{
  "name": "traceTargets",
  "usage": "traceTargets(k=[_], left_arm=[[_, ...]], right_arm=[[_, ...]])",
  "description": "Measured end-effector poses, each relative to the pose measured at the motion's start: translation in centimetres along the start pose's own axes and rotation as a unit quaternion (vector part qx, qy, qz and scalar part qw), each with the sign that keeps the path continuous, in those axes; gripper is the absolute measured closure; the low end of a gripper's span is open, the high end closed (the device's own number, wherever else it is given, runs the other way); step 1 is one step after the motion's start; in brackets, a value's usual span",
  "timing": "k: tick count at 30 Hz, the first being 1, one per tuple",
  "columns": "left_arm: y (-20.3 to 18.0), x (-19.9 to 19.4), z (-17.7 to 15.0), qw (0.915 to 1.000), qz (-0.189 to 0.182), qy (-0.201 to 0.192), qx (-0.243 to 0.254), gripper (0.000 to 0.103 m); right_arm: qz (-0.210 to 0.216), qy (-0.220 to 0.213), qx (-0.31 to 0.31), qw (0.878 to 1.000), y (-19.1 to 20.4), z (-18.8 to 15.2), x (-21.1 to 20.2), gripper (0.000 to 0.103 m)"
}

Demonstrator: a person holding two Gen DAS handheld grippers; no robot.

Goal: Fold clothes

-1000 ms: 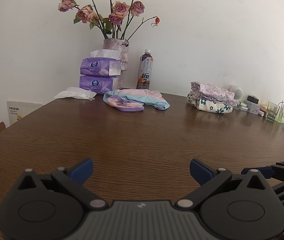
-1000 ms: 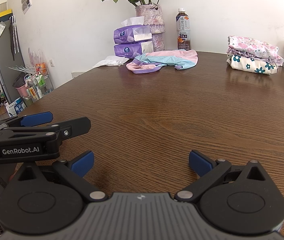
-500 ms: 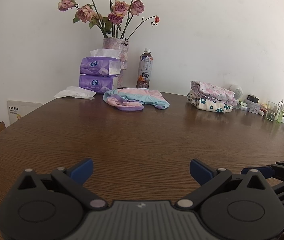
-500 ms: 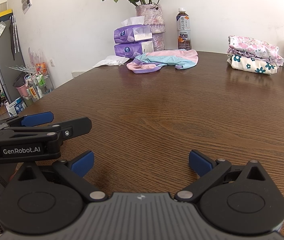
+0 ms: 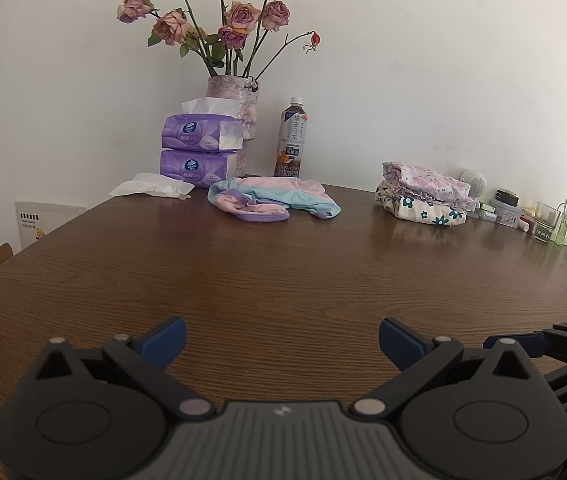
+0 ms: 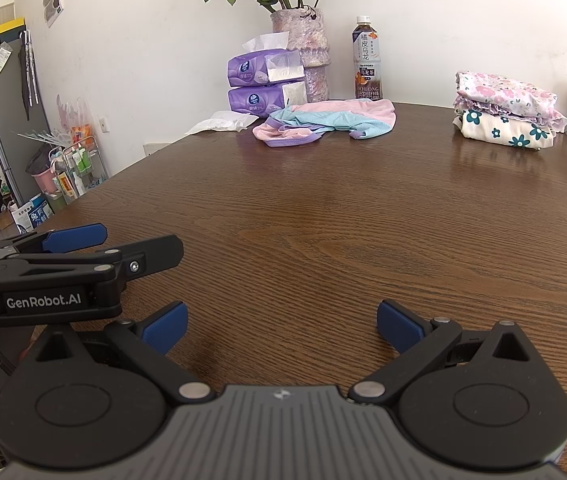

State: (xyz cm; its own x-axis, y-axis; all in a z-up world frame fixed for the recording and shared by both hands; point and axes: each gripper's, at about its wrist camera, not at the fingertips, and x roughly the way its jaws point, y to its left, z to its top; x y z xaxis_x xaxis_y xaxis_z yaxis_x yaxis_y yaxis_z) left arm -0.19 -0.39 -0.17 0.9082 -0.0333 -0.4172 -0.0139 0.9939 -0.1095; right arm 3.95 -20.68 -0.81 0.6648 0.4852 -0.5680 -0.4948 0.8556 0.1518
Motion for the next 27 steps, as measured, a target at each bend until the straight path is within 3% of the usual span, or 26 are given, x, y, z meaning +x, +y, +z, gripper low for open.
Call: traceTargets(k=[13,19,27], left_arm=[[0.2,0.4,1.0,0.9997,-0.017,0.014,-0.006,0.0],[0.1,0.9,4.8,0.9997,-0.016,-0.015,0.008,0.0],[1.3,7.6,12.1,0.9999,0.007,0.002,0.008,0.0]], right_arm=[[0.023,-0.003,-0.001,1.0,-0.3,0.2,0.1,0.0],[0.027,-0.035,0.001,0.999,-1.9,3.0,0.0,0.0],[0.021,-0.087,-0.041,0.995,-4.5,10.0,3.4,0.0]])
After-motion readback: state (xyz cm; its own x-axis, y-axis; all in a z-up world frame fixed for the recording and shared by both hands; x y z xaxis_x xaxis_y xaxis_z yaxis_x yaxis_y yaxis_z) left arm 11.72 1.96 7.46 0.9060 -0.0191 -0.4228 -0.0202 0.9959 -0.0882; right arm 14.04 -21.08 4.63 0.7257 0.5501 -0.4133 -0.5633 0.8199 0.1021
